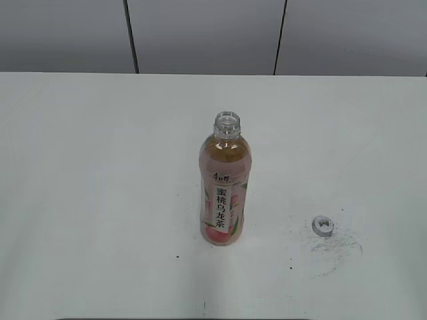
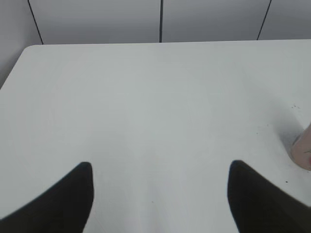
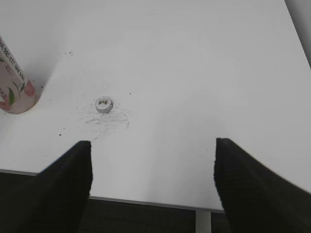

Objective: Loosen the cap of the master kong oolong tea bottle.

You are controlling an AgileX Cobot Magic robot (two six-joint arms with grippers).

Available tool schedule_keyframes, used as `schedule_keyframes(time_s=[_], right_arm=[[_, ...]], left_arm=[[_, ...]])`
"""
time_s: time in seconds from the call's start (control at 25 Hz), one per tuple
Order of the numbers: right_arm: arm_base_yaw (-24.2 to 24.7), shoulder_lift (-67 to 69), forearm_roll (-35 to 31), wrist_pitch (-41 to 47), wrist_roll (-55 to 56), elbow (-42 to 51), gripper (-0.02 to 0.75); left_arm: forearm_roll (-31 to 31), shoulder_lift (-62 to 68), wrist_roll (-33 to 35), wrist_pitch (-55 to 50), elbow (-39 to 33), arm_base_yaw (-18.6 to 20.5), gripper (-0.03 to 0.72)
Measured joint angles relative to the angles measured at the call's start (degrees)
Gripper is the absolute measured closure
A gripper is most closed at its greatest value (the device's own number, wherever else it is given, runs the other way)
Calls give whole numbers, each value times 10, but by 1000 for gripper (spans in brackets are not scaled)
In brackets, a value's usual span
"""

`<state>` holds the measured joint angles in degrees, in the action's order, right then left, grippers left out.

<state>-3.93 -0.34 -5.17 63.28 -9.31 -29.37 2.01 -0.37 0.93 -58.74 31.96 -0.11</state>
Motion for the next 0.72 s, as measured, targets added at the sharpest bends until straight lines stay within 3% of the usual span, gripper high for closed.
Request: schedule_keyframes(time_s=[0.44, 0.72], right_arm=[[1, 0, 0, 0, 0, 0, 150], [29, 0, 0, 0, 0, 0, 150]], left_arm=[[0, 0, 0, 0, 0, 0, 209], [0, 0, 0, 0, 0, 0, 209]])
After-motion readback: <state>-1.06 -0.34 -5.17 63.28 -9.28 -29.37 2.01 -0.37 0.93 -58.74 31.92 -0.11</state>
